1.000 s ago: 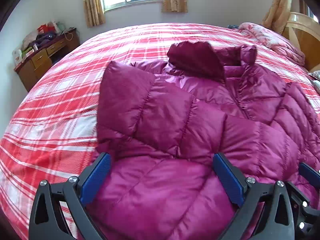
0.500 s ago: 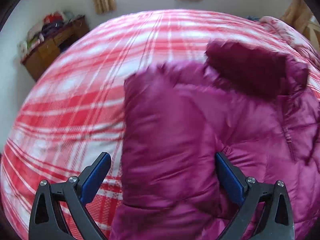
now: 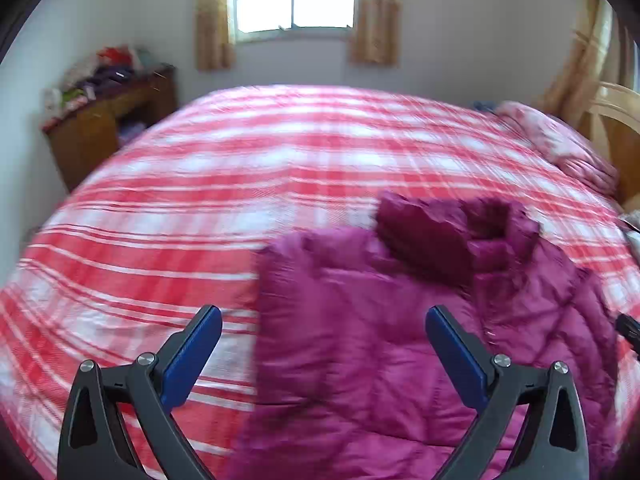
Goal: Fold large clothes
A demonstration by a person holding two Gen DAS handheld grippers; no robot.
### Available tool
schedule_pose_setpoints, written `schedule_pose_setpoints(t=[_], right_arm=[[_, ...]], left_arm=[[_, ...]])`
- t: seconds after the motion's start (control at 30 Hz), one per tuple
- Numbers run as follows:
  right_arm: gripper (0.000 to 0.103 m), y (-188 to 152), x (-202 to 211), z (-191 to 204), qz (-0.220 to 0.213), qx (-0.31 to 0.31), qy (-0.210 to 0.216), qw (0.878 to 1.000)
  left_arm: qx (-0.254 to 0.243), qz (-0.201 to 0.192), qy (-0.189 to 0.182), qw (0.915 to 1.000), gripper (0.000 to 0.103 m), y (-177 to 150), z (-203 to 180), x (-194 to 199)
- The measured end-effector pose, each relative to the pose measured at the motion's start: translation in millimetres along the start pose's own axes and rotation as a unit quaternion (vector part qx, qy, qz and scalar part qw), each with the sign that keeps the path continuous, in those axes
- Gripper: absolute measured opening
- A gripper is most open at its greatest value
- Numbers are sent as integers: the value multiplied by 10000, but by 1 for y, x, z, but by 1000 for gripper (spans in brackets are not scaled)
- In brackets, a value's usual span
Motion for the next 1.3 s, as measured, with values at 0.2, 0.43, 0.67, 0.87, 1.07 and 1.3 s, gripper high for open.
schedule_pose_setpoints(t=[0.2, 0.43, 0.67, 0.87, 1.07, 1.3], right_arm=[[46, -12, -34, -7, 487, 5, -8, 9988], [47, -27, -49, -9, 690, 136, -97, 9975], [64, -12, -20, 1, 542, 359, 66, 9979], [76, 39, -22, 34, 382, 310, 760, 9959], [76, 100, -72, 58, 453, 374, 883, 9944], [76, 116, -135, 73, 977, 344, 856, 9909]], left_arm=[[-374, 764, 597, 9946, 102, -34, -13, -65], [-175, 755, 548, 9955, 102, -45, -11, -74], [-332, -19, 561, 9979, 102, -11, -8, -21], [-359, -159, 187, 9991, 102, 49, -22, -12], [-318, -210, 419, 9984, 102, 99, -36, -46], [-1008, 143, 751, 9920, 102, 101, -74, -108]])
Point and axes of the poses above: each gripper's, at about its wrist camera, not at the fingertips, and x roughly against the way its jaws point, z to its left, y to its top, the point moved 4 cm from there along -x, roughly the way its jaws point, and after that the axes turned 13 degrees about y, right-handed, at the moved point
